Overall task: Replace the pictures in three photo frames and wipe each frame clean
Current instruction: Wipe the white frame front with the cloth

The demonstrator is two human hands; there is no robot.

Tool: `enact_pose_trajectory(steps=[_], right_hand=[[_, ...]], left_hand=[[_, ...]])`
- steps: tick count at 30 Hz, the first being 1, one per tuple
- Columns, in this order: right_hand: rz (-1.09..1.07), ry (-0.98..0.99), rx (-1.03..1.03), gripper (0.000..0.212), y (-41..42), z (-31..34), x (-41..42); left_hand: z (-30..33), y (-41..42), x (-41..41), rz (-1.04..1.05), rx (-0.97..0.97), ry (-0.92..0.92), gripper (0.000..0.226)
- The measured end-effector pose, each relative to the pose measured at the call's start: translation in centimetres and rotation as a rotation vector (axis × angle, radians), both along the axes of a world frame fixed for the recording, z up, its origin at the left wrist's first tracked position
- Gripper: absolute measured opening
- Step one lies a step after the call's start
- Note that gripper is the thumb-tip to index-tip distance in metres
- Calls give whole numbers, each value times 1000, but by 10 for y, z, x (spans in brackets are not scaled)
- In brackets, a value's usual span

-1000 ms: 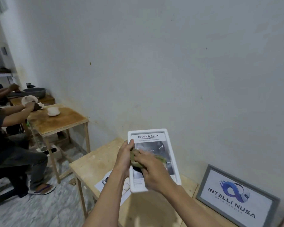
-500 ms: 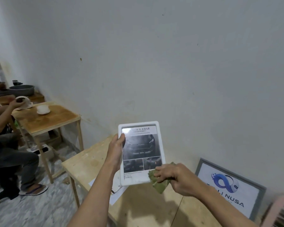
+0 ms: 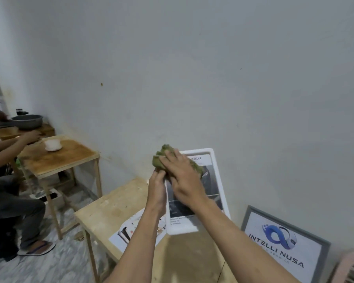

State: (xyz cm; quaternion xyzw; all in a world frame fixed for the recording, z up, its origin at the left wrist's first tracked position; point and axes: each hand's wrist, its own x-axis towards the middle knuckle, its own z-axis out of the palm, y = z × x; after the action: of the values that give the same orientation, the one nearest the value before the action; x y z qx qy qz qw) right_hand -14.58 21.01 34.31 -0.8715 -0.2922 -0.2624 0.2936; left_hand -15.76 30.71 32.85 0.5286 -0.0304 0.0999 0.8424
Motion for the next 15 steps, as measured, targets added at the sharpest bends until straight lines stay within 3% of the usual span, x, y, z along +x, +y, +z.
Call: enact_pose_trajectory(steps=[3, 5, 8, 11, 13, 15], right_hand=[[84, 49, -75, 50, 18, -1, -8], [142, 108, -144, 49, 17, -2, -15], [254, 243, -185, 54, 4, -15, -30], [337, 293, -296, 42, -7, -49, -49], [357, 380, -219, 38, -12, -61, -60], [351, 521, -7, 39, -14, -48, -68]], left_hand=[[5, 12, -4, -52, -284, 105, 45], [5, 30, -1, -95, -345, 138, 57], [7, 50, 3, -140, -196, 186, 52], [10, 64, 11, -77, -39, 178, 46], [10, 62, 13, -15, 84, 147, 42], [5, 55, 12, 39, 158, 141, 39]])
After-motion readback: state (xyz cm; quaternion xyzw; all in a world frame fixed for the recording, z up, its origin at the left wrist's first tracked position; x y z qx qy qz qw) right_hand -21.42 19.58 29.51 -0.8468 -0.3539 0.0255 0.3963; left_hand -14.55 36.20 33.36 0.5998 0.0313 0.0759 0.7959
